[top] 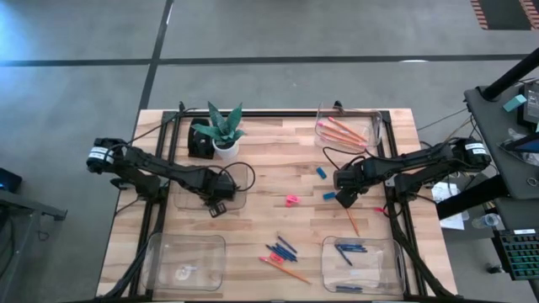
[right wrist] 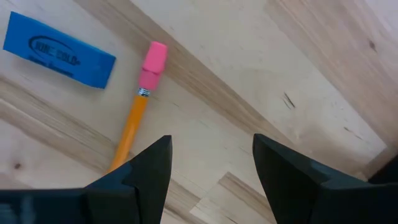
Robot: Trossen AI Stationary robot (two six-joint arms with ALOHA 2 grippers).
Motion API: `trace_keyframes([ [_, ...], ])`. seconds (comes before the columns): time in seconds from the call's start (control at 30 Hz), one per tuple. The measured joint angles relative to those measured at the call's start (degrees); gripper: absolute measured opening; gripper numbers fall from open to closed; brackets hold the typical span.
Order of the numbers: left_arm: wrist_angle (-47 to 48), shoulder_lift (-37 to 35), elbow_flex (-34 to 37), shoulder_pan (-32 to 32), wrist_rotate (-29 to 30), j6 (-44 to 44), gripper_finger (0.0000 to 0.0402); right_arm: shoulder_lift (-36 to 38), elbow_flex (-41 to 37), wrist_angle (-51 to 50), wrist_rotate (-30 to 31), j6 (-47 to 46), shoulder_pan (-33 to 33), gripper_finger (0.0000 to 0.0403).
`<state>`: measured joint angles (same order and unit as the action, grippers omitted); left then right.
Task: Sort crayons/erasers/pens/pencils in bins
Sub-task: Put the grey pen into the middle left transparent bin, then put the orange pencil into the top right transparent bin
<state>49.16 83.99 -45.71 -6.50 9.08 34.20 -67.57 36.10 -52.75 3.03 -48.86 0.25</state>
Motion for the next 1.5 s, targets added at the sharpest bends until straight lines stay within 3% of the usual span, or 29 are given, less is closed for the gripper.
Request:
trace_keyframes([
  [0.5, -1.57, -0.55, -1.1, 0.04, 0.64, 0.17, 0.0124, 0.0, 0.0, 1.22, -0.02, -0.07, 0.0, 0.0215],
  [0.83, -1.28, -5.51, -4.72, 0.04, 0.63, 1.48, 0.0128, 0.0, 0.0, 1.78, -0.47, -3.84, 0.3, 0.0215],
  [1.27, -0.03, -15.42, -5.49, 0.04, 0.62, 3.04, 0.0128, -0.07, -0.02, 7.5, -1.47, -8.87, 6.58, 0.0215],
  [1.5, -0.11, -20.6, -5.46, 0.04, 0.64, 3.07, 0.0128, -3.85, -0.31, 8.61, -0.03, -8.79, 7.13, 0.0203],
])
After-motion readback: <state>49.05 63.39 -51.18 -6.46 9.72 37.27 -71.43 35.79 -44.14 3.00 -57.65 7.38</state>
